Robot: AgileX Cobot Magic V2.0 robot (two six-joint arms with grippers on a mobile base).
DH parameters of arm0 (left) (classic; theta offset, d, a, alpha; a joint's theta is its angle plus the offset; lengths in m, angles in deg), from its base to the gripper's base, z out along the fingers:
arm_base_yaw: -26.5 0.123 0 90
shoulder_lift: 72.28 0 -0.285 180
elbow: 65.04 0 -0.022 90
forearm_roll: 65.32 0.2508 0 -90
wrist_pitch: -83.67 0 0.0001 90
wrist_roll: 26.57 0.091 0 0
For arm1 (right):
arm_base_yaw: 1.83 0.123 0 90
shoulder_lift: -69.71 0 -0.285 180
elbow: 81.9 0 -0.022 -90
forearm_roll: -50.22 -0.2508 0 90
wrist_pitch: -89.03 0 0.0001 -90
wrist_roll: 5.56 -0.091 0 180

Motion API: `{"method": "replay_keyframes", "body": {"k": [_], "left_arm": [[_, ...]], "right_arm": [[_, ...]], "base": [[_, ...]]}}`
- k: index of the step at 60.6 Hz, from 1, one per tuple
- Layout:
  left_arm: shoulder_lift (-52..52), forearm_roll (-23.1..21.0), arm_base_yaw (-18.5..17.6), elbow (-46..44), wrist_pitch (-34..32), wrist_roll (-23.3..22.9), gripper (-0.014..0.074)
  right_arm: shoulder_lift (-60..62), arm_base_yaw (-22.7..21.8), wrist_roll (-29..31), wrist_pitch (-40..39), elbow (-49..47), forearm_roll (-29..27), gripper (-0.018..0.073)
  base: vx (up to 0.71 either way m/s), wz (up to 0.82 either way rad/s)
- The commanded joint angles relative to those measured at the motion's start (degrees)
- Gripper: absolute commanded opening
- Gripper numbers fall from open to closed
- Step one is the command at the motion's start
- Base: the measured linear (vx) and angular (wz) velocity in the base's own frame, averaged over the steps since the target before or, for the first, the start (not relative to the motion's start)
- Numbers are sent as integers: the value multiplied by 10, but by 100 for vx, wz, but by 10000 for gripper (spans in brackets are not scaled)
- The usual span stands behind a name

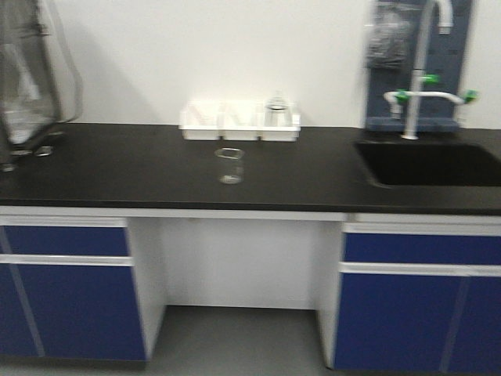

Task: Grab transparent chemical and place on left bench

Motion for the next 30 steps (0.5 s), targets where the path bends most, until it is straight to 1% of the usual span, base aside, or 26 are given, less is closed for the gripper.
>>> {"method": "replay_keyframes", "body": {"k": [1, 20, 30], "left_arm": [[11, 0, -1, 9, -45, -4, -3], [11, 0, -1, 9, -45, -4, -3], [11, 0, -1, 9, -45, -4, -3]], "right_arm": [[-5, 0, 3, -28, -17, -20, -1], [-5, 0, 3, -28, -17, -20, -1], [-5, 0, 3, -29, -17, -20, -1]], "base": [[22, 79], [24, 79], [28, 68]]}}
